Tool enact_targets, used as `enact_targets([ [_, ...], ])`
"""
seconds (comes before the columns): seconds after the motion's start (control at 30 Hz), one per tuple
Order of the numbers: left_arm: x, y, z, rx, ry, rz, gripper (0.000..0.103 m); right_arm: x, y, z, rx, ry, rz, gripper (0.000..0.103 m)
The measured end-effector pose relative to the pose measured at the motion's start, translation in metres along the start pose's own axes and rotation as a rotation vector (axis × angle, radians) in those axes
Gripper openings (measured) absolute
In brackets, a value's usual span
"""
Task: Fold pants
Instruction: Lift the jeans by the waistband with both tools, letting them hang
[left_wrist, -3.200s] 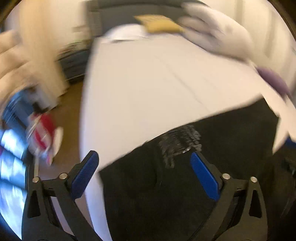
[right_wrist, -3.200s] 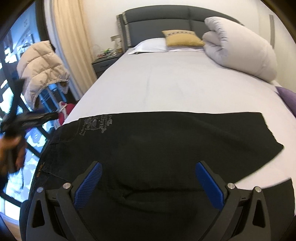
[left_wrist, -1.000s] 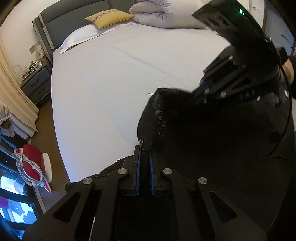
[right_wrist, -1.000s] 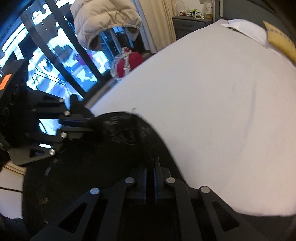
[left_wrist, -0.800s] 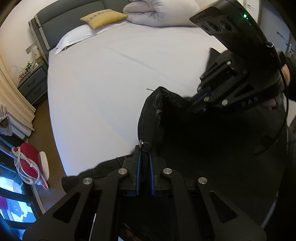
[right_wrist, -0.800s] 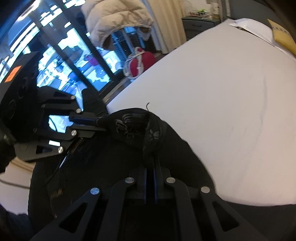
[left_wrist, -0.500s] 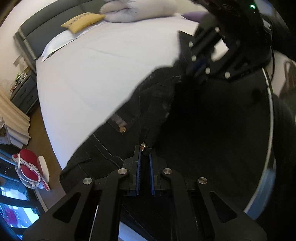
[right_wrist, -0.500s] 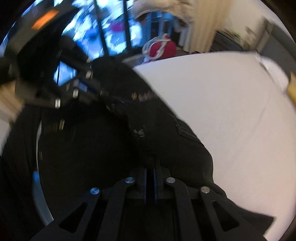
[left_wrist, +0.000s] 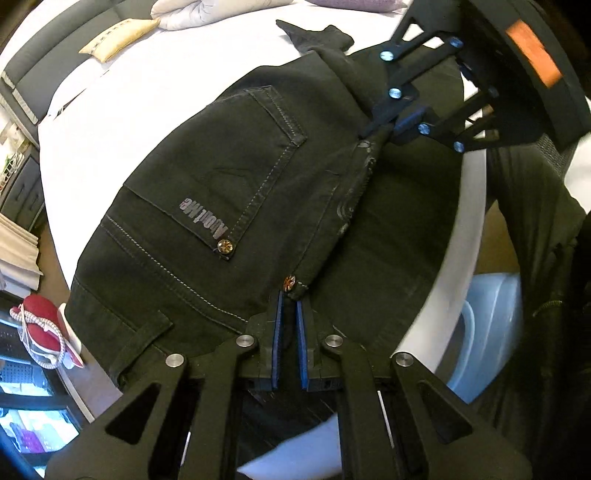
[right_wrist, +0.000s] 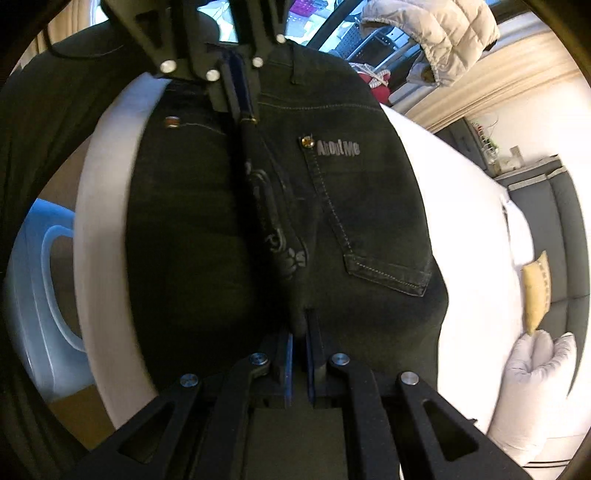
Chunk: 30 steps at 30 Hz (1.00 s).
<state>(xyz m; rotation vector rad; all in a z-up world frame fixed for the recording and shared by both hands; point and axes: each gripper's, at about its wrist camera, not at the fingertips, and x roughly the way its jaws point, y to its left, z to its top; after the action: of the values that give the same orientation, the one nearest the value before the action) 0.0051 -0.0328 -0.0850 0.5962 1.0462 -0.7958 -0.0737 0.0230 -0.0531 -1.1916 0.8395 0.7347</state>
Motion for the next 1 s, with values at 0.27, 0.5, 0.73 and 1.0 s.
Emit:
enact_targets([
  [0.27, -0.011, -0.033, -0.022, -0.002, 0.012, -0.009, 0.005, -0.013, 0.034, 0.009, -0.024, 0.003, -0.032, 0.007],
  [0.5, -0.018, -0.044, -0.024, 0.001, 0.007, -0.014, 0.005, -0.016, 0.041, -0.004, -0.037, 0.015, -0.041, 0.007],
  [0.73, -0.032, -0.038, -0.025, 0.024, 0.014, -0.004, 0.005, -0.011, 0.035, -0.003, -0.043, 0.029, -0.055, 0.007],
  [1.0, -0.032, -0.038, -0.027, 0.041, 0.027, 0.017, 0.006, -0.007, 0.042, -0.004, -0.046, 0.038, -0.075, 0.007],
])
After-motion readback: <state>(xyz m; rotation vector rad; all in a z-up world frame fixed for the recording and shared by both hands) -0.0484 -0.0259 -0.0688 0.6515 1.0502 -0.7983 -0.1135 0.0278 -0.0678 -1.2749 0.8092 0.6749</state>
